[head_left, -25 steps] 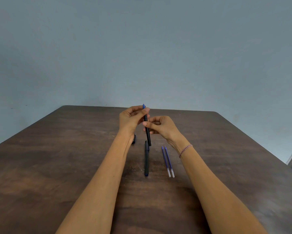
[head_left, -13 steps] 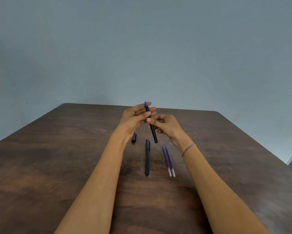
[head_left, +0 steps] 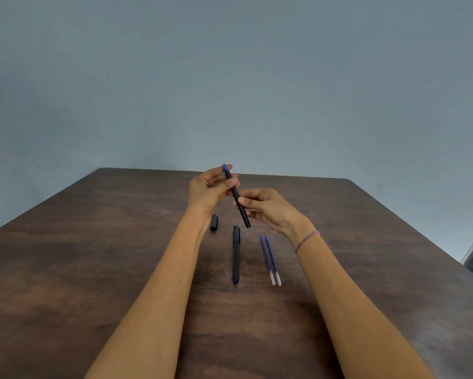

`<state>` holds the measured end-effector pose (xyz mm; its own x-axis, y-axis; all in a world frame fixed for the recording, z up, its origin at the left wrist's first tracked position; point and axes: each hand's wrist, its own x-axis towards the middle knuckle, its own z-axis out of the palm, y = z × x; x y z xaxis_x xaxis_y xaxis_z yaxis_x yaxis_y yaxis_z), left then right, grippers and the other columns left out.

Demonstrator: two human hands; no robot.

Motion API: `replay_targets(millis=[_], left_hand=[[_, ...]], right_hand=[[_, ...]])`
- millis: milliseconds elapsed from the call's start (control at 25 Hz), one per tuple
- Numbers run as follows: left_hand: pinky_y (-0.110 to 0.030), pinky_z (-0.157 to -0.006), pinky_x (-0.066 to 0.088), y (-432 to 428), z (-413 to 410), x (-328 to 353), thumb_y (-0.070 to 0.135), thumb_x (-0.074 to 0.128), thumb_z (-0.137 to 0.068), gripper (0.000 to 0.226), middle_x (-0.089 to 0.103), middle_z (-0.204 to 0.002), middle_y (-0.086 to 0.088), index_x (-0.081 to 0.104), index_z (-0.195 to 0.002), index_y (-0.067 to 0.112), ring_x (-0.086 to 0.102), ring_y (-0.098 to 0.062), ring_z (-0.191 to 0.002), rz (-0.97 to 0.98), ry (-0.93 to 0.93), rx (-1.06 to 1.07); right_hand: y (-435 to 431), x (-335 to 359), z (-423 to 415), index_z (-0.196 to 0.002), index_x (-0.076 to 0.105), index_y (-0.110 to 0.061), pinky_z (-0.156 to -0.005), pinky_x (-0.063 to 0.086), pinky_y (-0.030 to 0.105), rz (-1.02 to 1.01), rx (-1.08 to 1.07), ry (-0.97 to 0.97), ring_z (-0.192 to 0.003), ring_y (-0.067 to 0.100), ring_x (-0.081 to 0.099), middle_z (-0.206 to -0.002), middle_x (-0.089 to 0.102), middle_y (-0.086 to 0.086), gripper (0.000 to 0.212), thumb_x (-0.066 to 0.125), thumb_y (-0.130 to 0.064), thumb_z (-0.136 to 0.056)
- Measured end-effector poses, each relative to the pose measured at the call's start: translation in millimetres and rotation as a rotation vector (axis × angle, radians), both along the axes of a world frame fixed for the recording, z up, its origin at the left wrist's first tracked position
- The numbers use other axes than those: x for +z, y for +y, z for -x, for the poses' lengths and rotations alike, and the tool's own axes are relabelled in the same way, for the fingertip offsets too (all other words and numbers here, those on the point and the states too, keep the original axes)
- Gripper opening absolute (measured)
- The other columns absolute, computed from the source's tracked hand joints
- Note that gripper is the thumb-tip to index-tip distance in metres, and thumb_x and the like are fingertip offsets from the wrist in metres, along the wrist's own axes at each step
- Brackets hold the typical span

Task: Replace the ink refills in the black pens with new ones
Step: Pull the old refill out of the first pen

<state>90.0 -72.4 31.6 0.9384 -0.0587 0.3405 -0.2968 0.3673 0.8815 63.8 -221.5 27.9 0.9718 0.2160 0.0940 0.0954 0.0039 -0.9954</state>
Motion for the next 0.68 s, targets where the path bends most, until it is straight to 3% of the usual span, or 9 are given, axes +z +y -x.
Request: replay_targets(millis=[240,400,480,680], left_hand=[[-0.026,-0.068,0.059,-2.4,-1.5,0.7,-0.001,0.070,-0.077,0.031,0.068,-0.090,-0.011,0.065,-0.108,0.003,0.068,-0.018,-0.078,0.008,0.036,0.059],[-0.027,-0.075,0.058,-0.8,-6.7,0.8,0.014,0.055,-0.092,0.019,0.068,-0.105,-0.011,0.063,-0.109,0.008,0.068,-0.019,-0.094,0.101,0.085,-0.043],[-0.028,-0.079,0.057,0.6,-8.4,0.2,0.009,0.050,-0.094,0.025,0.067,-0.112,-0.011,0.059,-0.117,0.006,0.066,-0.020,-0.102,0.095,0.072,-0.103],[-0.027,-0.075,0.057,1.0,-5.5,-0.3,-0.002,0.056,-0.089,0.026,0.070,-0.101,-0.008,0.063,-0.112,0.007,0.071,-0.017,-0.089,0.086,0.007,-0.075]], right_hand=[[3.3,-1.3,-2.5,-0.107,0.066,-0.003,-0.069,0.051,0.014,0.003,-0.058,-0.020,-0.081,0.009,0.060,-0.089,0.067,0.003,0.022,0.064,-0.001,-0.085],[1.0,-1.5,-3.0,-0.098,0.068,-0.011,-0.068,0.051,0.015,-0.004,-0.125,-0.010,-0.077,0.009,0.058,-0.086,0.066,0.001,0.015,0.067,-0.004,-0.084],[-1.2,-2.5,-2.7,-0.107,0.067,-0.006,-0.071,0.052,0.018,0.018,-0.125,0.003,-0.079,0.009,0.062,-0.089,0.068,0.003,0.022,0.066,-0.006,-0.085],[-1.4,-1.2,-0.6,-0.122,0.059,0.001,-0.074,0.056,0.020,-0.001,-0.060,0.038,-0.081,0.011,0.071,-0.098,0.070,0.010,0.036,0.063,-0.005,-0.087]])
